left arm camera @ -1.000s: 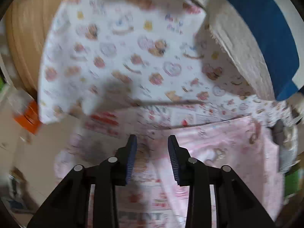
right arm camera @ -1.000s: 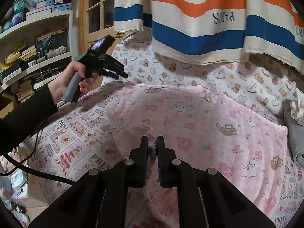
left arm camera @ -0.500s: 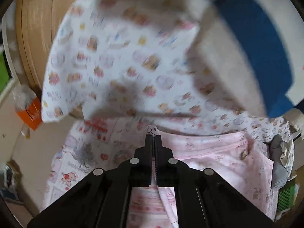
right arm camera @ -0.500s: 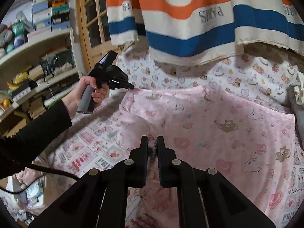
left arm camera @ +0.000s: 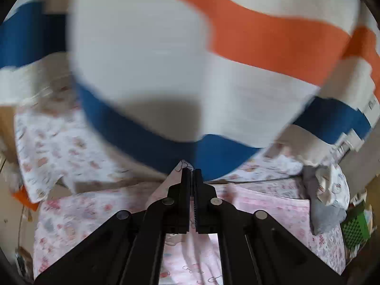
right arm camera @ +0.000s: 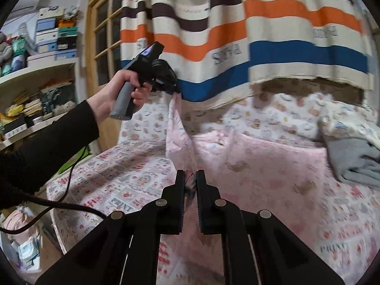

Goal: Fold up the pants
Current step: 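Lift the gripped pants edge with the right gripper and fold it over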

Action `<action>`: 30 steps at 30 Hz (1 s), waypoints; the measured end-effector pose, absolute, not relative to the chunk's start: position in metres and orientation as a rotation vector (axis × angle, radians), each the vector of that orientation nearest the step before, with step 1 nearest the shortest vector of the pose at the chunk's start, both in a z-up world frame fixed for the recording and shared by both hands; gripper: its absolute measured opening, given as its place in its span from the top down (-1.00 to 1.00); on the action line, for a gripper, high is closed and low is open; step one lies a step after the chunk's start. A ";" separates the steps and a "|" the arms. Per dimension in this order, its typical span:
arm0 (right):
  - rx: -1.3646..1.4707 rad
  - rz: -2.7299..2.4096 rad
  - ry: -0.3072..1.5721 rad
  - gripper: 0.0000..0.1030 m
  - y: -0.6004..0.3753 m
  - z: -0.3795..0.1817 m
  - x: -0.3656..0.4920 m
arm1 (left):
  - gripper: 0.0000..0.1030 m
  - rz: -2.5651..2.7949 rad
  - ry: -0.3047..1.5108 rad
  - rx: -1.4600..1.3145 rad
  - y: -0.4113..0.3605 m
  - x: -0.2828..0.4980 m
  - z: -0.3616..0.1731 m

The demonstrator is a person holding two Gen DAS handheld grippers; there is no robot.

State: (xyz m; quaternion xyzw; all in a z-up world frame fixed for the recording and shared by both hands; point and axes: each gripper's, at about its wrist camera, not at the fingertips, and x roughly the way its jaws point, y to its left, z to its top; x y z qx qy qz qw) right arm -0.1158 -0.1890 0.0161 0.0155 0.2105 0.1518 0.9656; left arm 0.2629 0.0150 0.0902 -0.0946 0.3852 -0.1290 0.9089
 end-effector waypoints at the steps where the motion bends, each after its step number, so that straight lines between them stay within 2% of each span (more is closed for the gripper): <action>1: 0.044 0.284 0.431 0.83 -0.192 0.015 -0.122 | 0.97 -0.289 0.796 -0.180 0.002 0.262 0.091; 16: 0.103 0.022 0.501 0.83 -0.247 -0.006 -0.170 | 0.97 -0.592 0.845 -0.060 -0.202 0.233 0.058; 30: 0.102 0.025 0.561 0.83 -0.269 -0.038 -0.173 | 0.97 -0.660 0.965 0.002 -0.308 0.240 0.019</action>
